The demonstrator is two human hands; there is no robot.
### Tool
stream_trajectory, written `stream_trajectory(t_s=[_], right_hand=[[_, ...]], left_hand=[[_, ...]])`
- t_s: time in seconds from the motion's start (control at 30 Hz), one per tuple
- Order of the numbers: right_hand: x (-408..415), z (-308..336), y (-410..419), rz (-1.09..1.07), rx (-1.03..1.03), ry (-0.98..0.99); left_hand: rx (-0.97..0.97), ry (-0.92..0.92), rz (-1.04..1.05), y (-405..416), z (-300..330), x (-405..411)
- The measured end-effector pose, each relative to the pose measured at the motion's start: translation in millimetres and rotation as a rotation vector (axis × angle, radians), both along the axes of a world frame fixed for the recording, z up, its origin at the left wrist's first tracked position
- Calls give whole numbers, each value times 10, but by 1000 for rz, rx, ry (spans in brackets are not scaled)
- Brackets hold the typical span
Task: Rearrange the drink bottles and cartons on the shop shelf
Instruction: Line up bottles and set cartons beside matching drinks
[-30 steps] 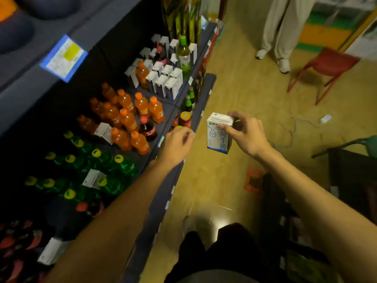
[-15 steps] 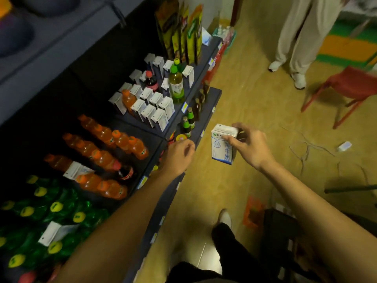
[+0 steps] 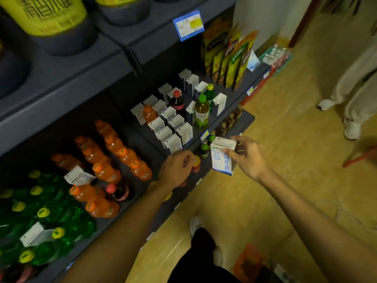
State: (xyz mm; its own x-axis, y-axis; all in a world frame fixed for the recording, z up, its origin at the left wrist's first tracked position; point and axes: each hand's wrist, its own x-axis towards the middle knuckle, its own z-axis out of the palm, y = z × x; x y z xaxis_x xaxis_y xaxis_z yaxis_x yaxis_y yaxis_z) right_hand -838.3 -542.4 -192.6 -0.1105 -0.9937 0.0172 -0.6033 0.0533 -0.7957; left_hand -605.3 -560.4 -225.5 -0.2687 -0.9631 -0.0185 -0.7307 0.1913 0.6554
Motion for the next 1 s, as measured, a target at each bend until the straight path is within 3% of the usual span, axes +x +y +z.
stream_trajectory(t_s=[0.53,0.7,1.0], right_hand=[[-660,-30,-1664,199,20,176],[-931,-105,-2212,415,-35,249],[-1608,-156,-2663,555,52,175]], left_hand=[[-23,17,103,-1506,-46,-655],[38,-123,256,-1972,14,-1040],[342,-452,395,-2386,-96,-1550]])
